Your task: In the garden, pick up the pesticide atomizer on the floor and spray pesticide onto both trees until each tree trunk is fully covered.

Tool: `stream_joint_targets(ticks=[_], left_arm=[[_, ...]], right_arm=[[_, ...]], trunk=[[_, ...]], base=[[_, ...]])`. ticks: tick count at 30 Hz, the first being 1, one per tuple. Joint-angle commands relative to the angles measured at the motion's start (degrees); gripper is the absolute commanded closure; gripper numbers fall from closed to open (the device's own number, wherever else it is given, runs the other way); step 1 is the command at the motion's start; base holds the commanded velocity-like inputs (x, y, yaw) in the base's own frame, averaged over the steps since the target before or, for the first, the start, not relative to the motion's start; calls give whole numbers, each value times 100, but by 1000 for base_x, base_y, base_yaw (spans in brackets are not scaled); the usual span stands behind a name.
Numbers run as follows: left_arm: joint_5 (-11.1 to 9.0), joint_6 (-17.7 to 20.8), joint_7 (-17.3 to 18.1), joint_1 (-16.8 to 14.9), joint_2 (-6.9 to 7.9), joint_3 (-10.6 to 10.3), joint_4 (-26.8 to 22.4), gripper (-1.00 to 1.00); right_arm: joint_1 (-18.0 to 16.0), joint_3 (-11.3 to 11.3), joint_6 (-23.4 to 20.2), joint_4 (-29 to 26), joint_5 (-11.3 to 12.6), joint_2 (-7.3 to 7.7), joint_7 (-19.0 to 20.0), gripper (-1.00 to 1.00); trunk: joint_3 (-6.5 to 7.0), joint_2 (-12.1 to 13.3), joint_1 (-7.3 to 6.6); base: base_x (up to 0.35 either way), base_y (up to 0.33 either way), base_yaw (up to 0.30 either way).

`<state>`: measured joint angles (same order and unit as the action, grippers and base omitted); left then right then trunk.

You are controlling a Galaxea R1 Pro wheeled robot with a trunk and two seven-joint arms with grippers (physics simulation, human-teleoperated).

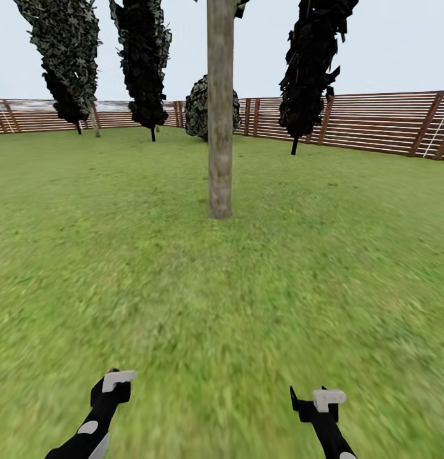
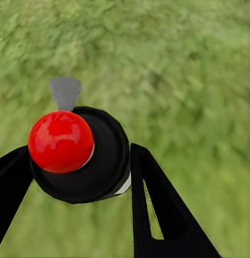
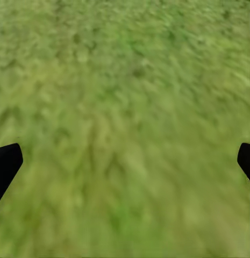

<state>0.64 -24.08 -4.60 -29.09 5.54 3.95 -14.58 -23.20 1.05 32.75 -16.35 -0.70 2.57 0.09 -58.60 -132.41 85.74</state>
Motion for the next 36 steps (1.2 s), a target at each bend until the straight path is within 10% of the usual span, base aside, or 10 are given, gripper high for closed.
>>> stream_joint_targets(ticks=[1, 36], left_arm=[[3, 0, 3, 0, 0, 0, -1, 100], [-1, -2, 3, 0, 0, 0, -1, 100]], right_arm=[[0, 0, -1, 0, 0, 1, 0, -100], [0, 1, -4, 4, 0, 6, 0, -100]], trunk=[[0, 0, 0], [0, 0, 0]], base=[[338, 0, -1], [338, 0, 0]])
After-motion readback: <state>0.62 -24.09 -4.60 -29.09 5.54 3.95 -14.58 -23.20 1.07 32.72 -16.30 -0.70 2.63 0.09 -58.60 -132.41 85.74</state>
